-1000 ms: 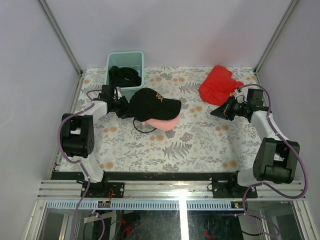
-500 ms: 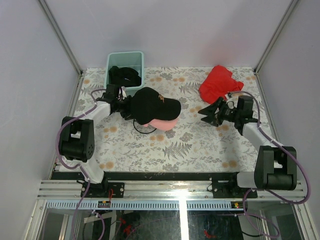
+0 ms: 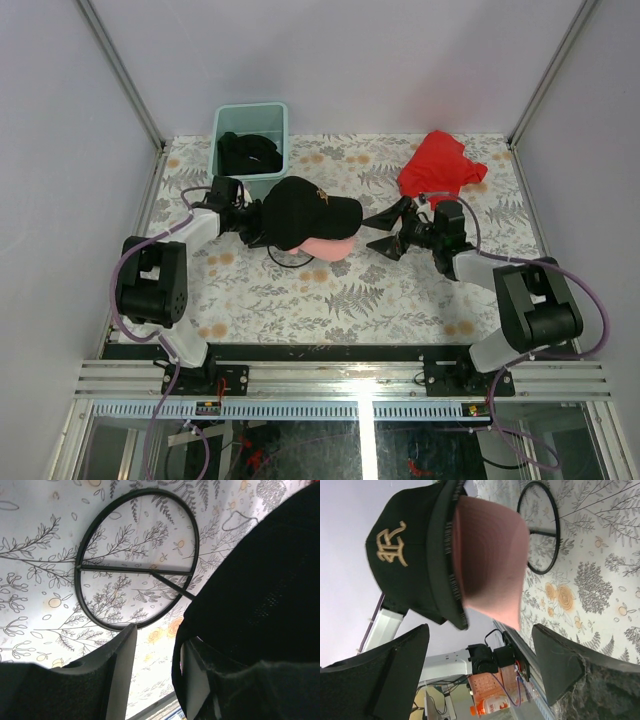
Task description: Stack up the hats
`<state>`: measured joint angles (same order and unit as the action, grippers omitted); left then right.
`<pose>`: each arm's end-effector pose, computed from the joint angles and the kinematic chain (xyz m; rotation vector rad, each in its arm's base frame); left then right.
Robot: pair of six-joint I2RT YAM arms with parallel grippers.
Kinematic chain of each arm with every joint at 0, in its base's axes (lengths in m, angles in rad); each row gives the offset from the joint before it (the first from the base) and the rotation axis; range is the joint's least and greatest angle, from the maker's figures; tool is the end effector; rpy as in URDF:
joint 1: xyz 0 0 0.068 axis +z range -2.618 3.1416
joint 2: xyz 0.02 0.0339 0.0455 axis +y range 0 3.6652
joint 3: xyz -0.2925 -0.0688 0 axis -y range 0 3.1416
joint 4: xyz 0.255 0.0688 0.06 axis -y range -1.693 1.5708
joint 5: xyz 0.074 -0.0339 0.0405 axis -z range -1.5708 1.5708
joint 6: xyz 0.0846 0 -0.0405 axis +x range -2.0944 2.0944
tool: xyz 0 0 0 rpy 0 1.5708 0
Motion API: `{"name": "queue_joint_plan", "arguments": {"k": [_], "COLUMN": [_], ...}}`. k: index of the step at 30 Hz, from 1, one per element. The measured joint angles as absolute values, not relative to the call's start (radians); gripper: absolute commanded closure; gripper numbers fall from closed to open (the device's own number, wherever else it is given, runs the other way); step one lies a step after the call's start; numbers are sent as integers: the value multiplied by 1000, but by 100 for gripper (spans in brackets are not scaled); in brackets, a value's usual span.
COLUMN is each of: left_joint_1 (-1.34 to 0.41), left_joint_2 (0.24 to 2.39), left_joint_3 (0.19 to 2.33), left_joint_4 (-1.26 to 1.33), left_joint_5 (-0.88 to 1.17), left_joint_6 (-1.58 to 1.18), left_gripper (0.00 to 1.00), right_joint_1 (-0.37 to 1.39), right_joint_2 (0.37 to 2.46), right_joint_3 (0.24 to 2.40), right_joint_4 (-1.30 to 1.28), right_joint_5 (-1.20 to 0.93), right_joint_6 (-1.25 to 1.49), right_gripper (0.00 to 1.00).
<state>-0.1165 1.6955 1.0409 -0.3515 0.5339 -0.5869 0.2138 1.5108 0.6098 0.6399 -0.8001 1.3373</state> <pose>0.3662 -0.0862 0.1720 -0.4114 2.6155 -0.9414 0.3157 0.1307 0.2085 0.5311 2.0992 1.7290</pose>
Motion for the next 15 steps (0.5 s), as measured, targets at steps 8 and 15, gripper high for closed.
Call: {"name": "queue_joint_plan", "arguments": {"k": [8, 15], "left_joint_1": [-117, -117], "left_joint_2": [1701, 1718], "left_joint_3": [1005, 1001], "left_joint_4": [-339, -332], "left_joint_5": [531, 531], "left_joint_6": [-578, -561], "left_gripper": [66, 67], "right_joint_1": [257, 280], "right_joint_2": [1670, 1713], "right_joint_3": [564, 552], "right_joint_4": [862, 1052], "right_joint_5": [-715, -659], "right_joint_6": [1468, 1573], "right_gripper": [1, 1]}}
